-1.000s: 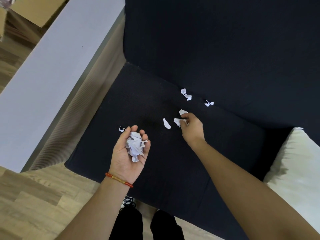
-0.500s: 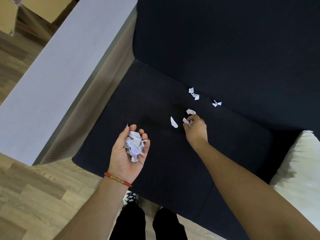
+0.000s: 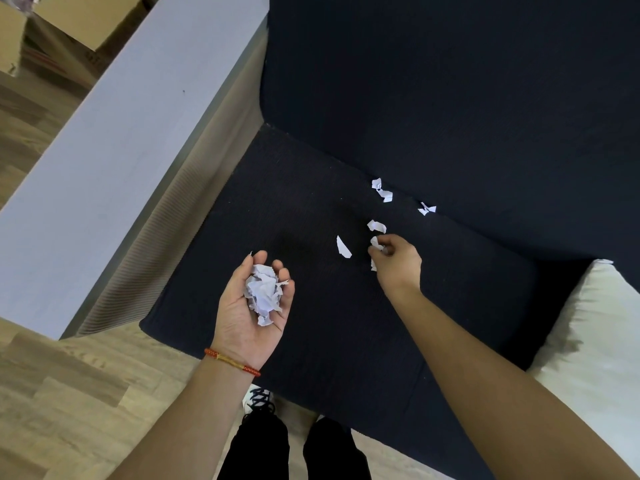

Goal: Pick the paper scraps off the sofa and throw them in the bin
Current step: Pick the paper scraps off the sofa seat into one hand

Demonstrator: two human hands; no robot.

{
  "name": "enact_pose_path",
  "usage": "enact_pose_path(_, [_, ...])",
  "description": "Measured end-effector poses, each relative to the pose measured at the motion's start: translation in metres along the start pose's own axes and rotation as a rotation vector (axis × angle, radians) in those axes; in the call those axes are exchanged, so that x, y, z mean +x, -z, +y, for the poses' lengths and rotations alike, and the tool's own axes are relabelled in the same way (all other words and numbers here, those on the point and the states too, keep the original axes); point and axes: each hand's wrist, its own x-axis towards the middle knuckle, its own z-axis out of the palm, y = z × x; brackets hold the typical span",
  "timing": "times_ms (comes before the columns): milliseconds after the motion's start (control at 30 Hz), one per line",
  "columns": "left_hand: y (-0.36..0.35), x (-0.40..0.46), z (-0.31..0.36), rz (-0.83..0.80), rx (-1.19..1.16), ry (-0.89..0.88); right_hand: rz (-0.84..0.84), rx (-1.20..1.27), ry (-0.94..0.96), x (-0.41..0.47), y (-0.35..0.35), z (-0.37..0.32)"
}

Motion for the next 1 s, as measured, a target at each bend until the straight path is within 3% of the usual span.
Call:
enact_pose_path(167, [0.004,0.000,-0.001,0.014,-0.006,0.000,-0.122,-0.034,0.080,-0.006,-0.026,-0.010])
enact_pose_path(1000, [0.032,-0.008,0.037,0.051,-0.091,-0.055,-0.057,-0.260,0.093,-0.008,-0.054,-0.017])
